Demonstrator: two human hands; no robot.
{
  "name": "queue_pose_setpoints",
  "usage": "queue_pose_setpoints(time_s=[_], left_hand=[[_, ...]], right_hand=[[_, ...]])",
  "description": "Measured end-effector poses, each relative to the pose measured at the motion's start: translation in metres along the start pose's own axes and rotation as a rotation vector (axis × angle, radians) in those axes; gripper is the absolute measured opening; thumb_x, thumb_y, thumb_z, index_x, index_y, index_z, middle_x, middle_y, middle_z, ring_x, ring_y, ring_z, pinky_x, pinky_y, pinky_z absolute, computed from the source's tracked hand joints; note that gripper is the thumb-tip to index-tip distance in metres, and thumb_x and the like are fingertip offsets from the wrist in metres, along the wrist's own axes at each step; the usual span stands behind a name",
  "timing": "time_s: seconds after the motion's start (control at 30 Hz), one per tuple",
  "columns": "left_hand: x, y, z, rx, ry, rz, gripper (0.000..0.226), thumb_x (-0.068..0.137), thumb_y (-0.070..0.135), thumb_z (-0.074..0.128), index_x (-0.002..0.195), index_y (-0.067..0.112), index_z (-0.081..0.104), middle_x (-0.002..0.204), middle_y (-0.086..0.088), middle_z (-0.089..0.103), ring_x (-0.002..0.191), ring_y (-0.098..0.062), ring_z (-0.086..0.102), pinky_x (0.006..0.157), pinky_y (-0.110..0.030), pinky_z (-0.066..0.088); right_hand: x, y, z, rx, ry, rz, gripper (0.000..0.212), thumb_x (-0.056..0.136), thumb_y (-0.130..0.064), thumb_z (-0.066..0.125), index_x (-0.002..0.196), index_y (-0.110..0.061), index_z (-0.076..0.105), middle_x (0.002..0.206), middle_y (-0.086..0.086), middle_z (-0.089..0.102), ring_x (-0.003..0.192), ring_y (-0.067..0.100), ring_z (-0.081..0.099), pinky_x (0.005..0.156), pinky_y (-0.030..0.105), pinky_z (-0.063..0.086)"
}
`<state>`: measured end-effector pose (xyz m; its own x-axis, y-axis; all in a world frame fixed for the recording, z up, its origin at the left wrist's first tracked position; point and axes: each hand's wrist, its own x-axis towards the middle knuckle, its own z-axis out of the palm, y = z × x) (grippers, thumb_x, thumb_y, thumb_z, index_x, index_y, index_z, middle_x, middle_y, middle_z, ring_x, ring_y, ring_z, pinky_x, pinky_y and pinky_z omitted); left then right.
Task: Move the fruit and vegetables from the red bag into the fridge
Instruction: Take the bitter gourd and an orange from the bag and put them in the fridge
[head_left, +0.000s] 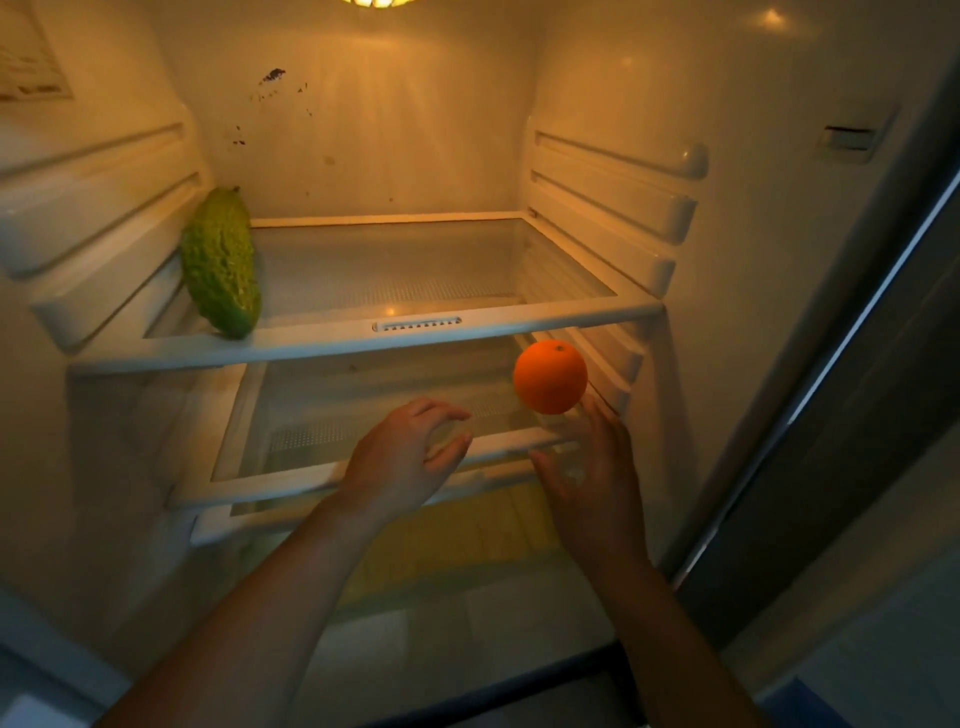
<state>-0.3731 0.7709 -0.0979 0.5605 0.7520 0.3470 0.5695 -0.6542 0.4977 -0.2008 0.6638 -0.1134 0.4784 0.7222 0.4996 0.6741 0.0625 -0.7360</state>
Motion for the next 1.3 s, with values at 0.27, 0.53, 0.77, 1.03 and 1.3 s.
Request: queue_pose_setpoints(time_s=[0.27,0.53,0.77,1.03,1.3], left_hand=[[-0.061,0.007,-0.018,-0.130,-0.086,0.145,0.048,0.081,0.055,0.040,0.120,0.034,0.058,0.122,0.015,0.055,0.114,0.002,0.047,0.091,-0.014,0.035],[-0.142,-0.012,0.005,-0.126,-0.376,0.135,0.053,0.081,0.056,0.039,0.128,0.035,0.051,0.134,0.020,0.040,0.124,0.005,0.033,0.097,-0.017,0.026],[-0.176,0.012,0.039,-0.247,-0.640,0.300,0.053,0.081,0.065,0.035,0.128,0.042,0.048,0.134,0.025,0.042,0.124,0.006,0.037,0.099,-0.022,0.035],[-0.213,0.052,0.059,-0.203,-0.852,0.375,0.041,0.090,0.044,0.049,0.130,0.040,0.046,0.134,0.023,0.042,0.122,0.004,0.038,0.095,-0.018,0.031],[-0.270,0.147,0.100,-0.131,-0.947,0.440,0.042,0.089,0.044,0.050,0.131,0.039,0.044,0.138,0.021,0.039,0.117,0.007,0.034,0.088,-0.015,0.032]], right_hand=[[-0.074,-0.014,-0.001,-0.095,-0.304,0.209,0.065,0.086,-0.041,0.059,0.141,-0.017,0.033,0.146,0.002,0.037,0.132,0.017,0.036,0.108,0.036,0.033],[-0.174,-0.043,-0.017,-0.257,-0.345,0.295,0.061,0.087,-0.045,0.055,0.140,-0.023,0.034,0.144,-0.006,0.038,0.130,0.008,0.035,0.101,0.016,0.024],[-0.269,-0.054,-0.037,-0.410,-0.387,0.453,0.056,0.088,-0.049,0.052,0.138,-0.028,0.037,0.144,-0.010,0.037,0.129,0.009,0.037,0.103,0.019,0.033],[-0.325,-0.054,-0.088,-0.457,-0.351,0.658,0.063,0.089,-0.051,0.047,0.144,-0.031,0.024,0.149,-0.012,0.030,0.133,0.007,0.032,0.101,0.016,0.021],[-0.395,-0.040,-0.175,-0.460,-0.267,0.721,0.059,0.089,-0.052,0.046,0.142,-0.030,0.030,0.147,-0.010,0.034,0.132,0.008,0.035,0.104,0.020,0.028]])
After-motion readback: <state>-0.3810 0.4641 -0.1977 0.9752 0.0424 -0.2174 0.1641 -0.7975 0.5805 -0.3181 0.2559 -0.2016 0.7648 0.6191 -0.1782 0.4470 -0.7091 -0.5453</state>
